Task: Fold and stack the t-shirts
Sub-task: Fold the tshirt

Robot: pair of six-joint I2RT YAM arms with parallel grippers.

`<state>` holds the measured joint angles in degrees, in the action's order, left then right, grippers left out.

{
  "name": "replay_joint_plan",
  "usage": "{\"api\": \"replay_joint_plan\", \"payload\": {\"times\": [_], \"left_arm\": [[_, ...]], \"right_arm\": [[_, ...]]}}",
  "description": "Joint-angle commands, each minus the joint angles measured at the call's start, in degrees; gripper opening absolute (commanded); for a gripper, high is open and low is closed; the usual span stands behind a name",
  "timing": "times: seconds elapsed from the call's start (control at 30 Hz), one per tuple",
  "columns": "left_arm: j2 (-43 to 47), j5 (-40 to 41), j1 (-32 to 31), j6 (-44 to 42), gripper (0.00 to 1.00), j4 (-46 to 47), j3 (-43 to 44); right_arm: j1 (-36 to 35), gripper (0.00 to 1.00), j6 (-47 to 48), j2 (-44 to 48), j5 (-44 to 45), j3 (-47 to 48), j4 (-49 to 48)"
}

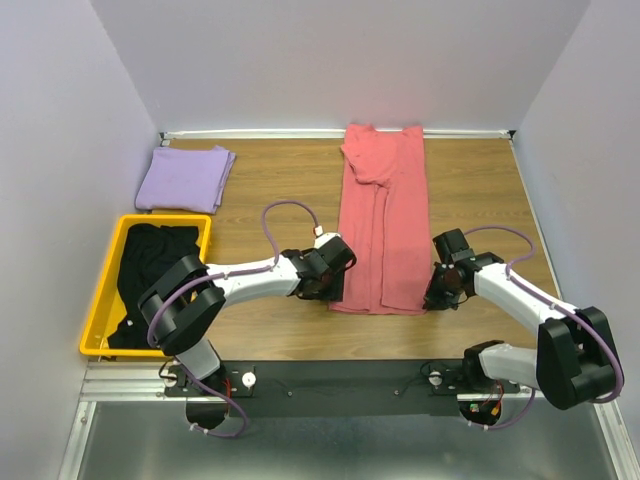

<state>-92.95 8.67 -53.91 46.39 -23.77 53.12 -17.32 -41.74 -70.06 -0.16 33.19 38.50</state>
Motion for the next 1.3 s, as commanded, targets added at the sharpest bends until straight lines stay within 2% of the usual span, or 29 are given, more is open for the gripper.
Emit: {"api": "replay_joint_plan", "payload": {"times": [0.0,0.33,0.6,0.63,0.67,0.7,0.83,0.97,1.1,1.23,1.27], "left_arm": [[-1.27,2.76,-1.72,2.91,0.59,-2.42,1.81],[-4.61,6.45,-3.57,7.04,0.53,-5.76,0.49],[-7.25,7.24,-6.91,8.89,0.24,-8.13,1.72],[-7.07,7.5,-7.26,9.5,0.1,-8.57,1.81],[-6.81,7.77,-7.61,9.77,0.03,-9.79,1.72],[-6.46,7.94,-7.87,9.94,0.0,-10.5,1.63],[-2.34,7.25,-8.75,9.69,0.0,-14.98,0.23],[6.1,5.75,-11.39,10.74,0.0,-22.19,-0.74],[12.69,-0.65,-12.18,9.25,0.0,-23.52,-2.5],[13.15,0.47,-9.38,3.91,0.0,-22.99,1.71],[12.88,0.47,-6.41,2.75,0.0,-22.29,2.59]], "right_arm": [[-0.78,0.01,1.13,0.28,-2.12,-1.38,-1.23],[-1.05,0.0,2.45,1.86,-3.53,-1.64,-1.94],[-1.4,0.01,2.45,4.66,-4.14,-1.46,-1.68],[-1.4,0.01,2.36,5.98,-3.79,-0.94,-1.41],[-1.49,0.01,2.45,6.86,-3.62,-0.5,-0.11],[-1.4,0.01,2.45,7.39,-3.35,0.11,0.78],[-1.4,0.0,3.68,8.54,-5.54,4.24,6.92],[-1.75,0.01,5.0,11.52,-6.69,7.58,16.06],[-1.93,0.01,5.7,14.86,-6.52,10.14,23.1],[-1.84,0.01,7.19,11.29,-3.37,13.29,22.23],[-1.84,0.01,7.19,10.05,-2.22,14.26,21.54]]}}
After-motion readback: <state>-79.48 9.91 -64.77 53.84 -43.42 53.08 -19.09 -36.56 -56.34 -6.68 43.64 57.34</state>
